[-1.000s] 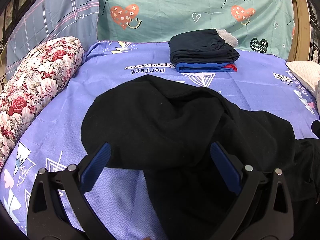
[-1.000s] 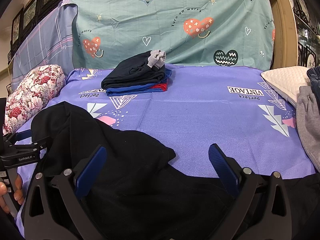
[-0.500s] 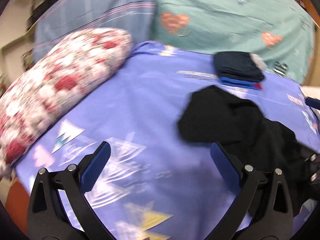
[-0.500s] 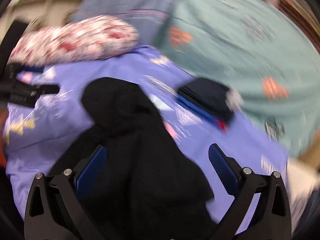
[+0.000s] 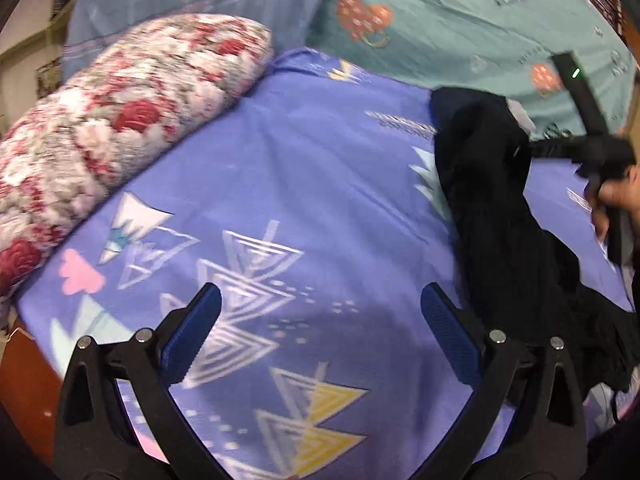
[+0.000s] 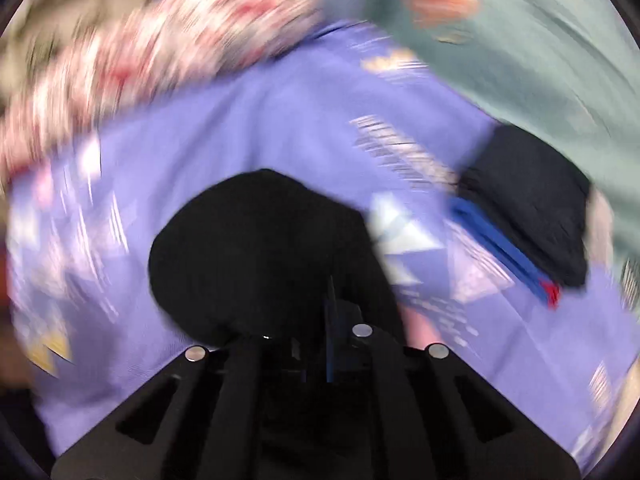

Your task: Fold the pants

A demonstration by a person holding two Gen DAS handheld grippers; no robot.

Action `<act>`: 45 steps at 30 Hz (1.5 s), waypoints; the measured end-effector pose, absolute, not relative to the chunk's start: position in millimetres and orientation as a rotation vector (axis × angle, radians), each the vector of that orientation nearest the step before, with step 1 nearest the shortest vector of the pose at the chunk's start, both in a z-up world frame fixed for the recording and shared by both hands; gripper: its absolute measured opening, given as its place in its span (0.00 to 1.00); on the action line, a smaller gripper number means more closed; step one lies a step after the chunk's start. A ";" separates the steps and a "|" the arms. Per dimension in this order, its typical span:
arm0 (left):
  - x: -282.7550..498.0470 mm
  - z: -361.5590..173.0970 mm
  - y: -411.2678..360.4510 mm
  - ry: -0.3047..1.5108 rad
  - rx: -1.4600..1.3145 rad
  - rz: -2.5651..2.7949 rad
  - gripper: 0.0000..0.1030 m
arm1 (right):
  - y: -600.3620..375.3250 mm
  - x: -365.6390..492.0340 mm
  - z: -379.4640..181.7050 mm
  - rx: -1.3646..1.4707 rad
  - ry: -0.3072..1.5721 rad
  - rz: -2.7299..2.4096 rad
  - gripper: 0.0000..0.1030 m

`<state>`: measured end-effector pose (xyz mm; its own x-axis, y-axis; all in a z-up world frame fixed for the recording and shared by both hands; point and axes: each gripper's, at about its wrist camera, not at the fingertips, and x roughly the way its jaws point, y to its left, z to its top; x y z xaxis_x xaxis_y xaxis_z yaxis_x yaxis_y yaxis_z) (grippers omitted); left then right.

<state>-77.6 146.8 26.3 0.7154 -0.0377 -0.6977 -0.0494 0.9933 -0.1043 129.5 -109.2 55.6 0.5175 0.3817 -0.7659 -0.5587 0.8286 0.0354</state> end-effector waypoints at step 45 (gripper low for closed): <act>71.2 -3.6 -32.0 0.919 -0.382 -0.689 0.20 | -264.7 99.9 71.3 0.120 0.731 0.583 0.12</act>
